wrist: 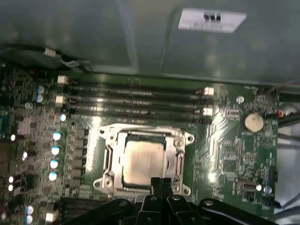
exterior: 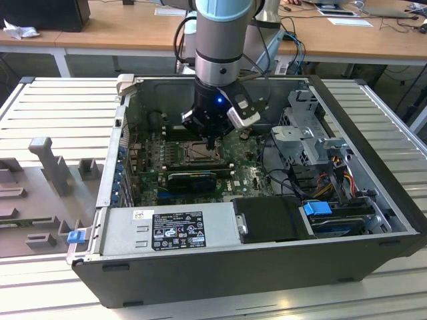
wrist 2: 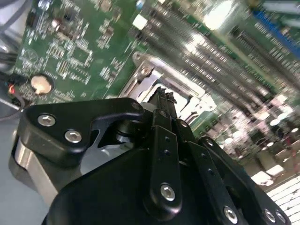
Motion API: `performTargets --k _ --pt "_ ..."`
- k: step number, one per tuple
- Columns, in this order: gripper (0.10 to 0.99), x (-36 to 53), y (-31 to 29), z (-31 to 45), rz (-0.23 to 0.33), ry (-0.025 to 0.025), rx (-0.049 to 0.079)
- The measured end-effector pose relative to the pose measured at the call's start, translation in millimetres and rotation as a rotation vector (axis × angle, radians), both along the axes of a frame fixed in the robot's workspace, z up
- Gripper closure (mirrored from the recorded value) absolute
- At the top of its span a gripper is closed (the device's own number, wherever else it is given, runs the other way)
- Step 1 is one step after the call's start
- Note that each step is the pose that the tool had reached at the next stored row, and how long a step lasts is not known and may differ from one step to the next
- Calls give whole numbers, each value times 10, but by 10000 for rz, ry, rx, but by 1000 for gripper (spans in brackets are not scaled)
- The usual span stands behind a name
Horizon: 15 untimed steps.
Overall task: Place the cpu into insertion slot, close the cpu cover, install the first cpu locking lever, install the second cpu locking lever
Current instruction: 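Install the second cpu locking lever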
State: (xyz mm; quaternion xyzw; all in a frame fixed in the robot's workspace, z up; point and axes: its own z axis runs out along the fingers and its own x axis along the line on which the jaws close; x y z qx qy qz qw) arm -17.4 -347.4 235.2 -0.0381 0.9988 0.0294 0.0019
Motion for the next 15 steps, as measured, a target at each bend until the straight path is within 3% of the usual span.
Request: performTargets --k 1,2,5,7,9,15 --pt "980 0 -49 -1 1 53 -2" --pt "980 1 -106 -4 3 73 0" --pt "980 -27 -204 -8 -1 74 53" --pt "980 -86 -209 -8 2 74 74" --pt "980 -275 -218 -14 2 76 118" --pt "980 -326 -227 -172 126 77 251"
